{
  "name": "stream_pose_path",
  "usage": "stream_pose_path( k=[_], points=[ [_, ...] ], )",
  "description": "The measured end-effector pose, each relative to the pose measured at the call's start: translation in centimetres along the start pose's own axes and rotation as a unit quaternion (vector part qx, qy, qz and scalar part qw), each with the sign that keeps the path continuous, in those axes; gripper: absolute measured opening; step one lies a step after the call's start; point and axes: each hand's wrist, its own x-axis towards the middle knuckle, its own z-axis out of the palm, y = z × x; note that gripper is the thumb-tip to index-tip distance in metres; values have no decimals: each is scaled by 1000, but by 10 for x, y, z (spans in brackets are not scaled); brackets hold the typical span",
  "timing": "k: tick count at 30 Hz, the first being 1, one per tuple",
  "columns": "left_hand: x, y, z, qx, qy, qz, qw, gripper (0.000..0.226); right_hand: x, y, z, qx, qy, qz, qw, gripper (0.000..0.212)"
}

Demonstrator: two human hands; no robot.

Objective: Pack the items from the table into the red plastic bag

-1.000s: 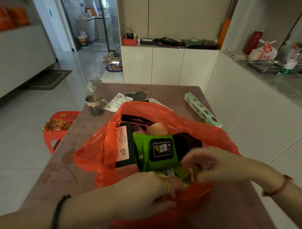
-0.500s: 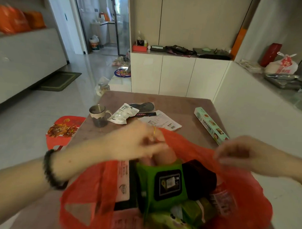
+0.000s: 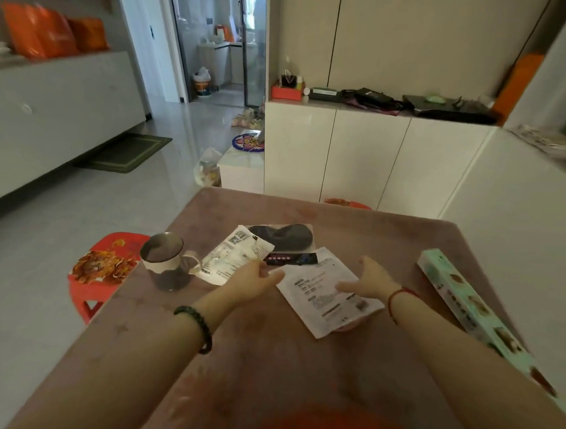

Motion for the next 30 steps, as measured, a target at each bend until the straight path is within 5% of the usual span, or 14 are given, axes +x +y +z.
stream_pose_path(
  k=[6,10,13,18,22,24,27,30],
  points=[
    [76,-55,10,117,157,-29,980,83,48,13,49,-24,63,51,996,110],
    [97,-77,4,167,100,-121,973,100,56,29,46,86,28,56,994,61],
    [103,-78,5,257,96,-123,954,95,48,41,43,145,4,54,988,21],
    [98,-75,2,246,103,-125,956,73,15,49,6,193,-168,102,961,22],
    [86,-69,6,230,96,-109,962,61,1,38,-9,306,-96,44,946,24],
    [80,-68,7,164,82,-94,978,50,-2,25,-7,413,-33,34,909,23],
    [58,-51,1,-87,44,-112,989,36,-4,7,0,470,126,30,873,24],
    [21,-30,-5,-436,-26,-182,881,33,-10,-5,9,376,212,16,902,26]
  ],
)
